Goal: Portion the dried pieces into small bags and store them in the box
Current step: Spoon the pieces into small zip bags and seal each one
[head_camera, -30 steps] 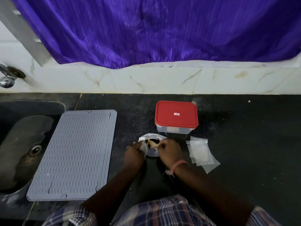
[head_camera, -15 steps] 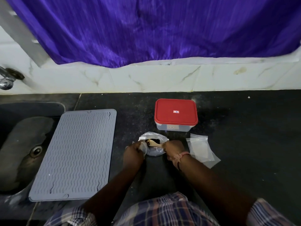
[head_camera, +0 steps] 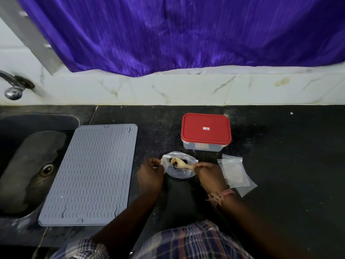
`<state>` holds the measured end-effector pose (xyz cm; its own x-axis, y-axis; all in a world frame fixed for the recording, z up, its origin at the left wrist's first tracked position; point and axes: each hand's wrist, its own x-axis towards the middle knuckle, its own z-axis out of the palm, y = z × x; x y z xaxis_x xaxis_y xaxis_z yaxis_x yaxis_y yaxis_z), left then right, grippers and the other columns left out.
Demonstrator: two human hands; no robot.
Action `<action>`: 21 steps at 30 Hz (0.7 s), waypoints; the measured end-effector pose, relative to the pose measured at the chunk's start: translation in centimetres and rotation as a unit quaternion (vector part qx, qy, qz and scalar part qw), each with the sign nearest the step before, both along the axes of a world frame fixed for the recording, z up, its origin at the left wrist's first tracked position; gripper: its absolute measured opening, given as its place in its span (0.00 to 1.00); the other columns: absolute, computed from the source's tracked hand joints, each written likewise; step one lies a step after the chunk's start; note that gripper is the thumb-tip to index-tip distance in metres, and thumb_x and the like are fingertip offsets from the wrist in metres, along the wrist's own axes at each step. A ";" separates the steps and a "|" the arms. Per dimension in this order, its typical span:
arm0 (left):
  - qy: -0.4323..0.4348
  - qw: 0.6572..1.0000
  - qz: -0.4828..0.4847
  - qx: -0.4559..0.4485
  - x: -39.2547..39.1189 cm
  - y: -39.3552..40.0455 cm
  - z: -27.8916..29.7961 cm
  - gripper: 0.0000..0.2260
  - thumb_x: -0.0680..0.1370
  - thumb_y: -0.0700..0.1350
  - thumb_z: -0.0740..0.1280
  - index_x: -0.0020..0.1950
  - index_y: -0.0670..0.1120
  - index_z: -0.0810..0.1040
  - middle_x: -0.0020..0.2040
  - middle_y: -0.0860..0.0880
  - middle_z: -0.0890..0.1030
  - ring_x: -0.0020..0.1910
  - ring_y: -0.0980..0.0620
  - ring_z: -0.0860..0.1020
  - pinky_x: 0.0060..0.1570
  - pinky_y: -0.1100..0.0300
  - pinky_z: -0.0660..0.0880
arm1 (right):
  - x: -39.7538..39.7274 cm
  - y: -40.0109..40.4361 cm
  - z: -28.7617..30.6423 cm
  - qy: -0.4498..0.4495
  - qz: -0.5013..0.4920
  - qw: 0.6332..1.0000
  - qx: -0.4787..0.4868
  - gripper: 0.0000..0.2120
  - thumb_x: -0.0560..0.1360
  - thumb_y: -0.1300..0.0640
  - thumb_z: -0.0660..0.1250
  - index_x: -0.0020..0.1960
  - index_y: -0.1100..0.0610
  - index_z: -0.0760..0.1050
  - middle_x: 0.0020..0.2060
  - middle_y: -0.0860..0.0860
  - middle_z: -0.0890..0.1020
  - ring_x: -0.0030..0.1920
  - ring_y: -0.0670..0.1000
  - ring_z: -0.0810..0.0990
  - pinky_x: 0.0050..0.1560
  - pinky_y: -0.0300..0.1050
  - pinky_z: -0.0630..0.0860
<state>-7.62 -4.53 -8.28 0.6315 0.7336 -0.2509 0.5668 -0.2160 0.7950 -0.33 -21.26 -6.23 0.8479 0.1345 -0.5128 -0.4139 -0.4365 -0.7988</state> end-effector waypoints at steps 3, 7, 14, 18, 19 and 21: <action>-0.012 1.000 0.001 -0.005 0.0 -0.5 0.7 0.06 0.77 0.42 0.72 0.53 0.51 0.83 0.48 0.52 0.84 0.47 0.53 0.83 0.51 0.47 0.83 | -0.2 0.8 0.9 -0.037 0.029 0.999 -0.005 0.08 0.71 0.52 0.68 0.39 0.44 0.85 0.35 0.44 0.85 0.41 0.48 0.83 0.46 0.43 0.77; -0.028 1.000 -0.001 -0.012 -0.2 -0.9 0.6 0.05 0.77 0.45 0.73 0.51 0.52 0.84 0.46 0.53 0.86 0.45 0.53 0.85 0.49 0.45 0.84 | -0.8 1.9 2.0 -0.095 0.064 0.992 -0.055 0.08 0.76 0.59 0.66 0.46 0.52 0.85 0.41 0.46 0.85 0.44 0.47 0.81 0.42 0.36 0.71; -0.035 0.999 -0.018 0.023 -0.1 -1.6 1.4 0.04 0.77 0.43 0.71 0.47 0.50 0.85 0.44 0.54 0.86 0.44 0.56 0.84 0.46 0.56 0.80 | -2.6 3.0 0.7 -0.415 0.298 0.836 -0.201 0.06 0.73 0.58 0.66 0.47 0.55 0.80 0.44 0.52 0.81 0.45 0.54 0.80 0.43 0.47 0.74; -0.023 1.000 0.016 0.004 -0.3 -0.9 1.3 0.04 0.76 0.44 0.71 0.48 0.51 0.84 0.42 0.53 0.86 0.42 0.53 0.84 0.45 0.53 0.81 | -2.9 2.1 -1.2 -0.546 0.341 0.730 -0.230 0.16 0.74 0.54 0.67 0.61 0.50 0.78 0.47 0.51 0.80 0.47 0.52 0.76 0.47 0.46 0.70; -0.018 1.000 0.018 -0.006 -0.3 -0.6 1.0 0.05 0.75 0.44 0.70 0.48 0.51 0.84 0.42 0.53 0.86 0.42 0.53 0.84 0.46 0.51 0.82 | -2.9 1.7 -1.3 -0.556 0.332 0.733 -0.210 0.17 0.75 0.54 0.64 0.63 0.49 0.75 0.46 0.51 0.79 0.46 0.52 0.74 0.46 0.46 0.68; -0.013 0.999 0.024 -0.020 -0.2 -0.5 0.8 0.05 0.74 0.44 0.69 0.48 0.51 0.83 0.42 0.52 0.86 0.41 0.52 0.85 0.46 0.47 0.83 | -2.8 1.0 -1.3 -0.536 0.301 0.771 -0.167 0.19 0.76 0.56 0.59 0.65 0.48 0.73 0.43 0.50 0.76 0.43 0.53 0.74 0.43 0.47 0.69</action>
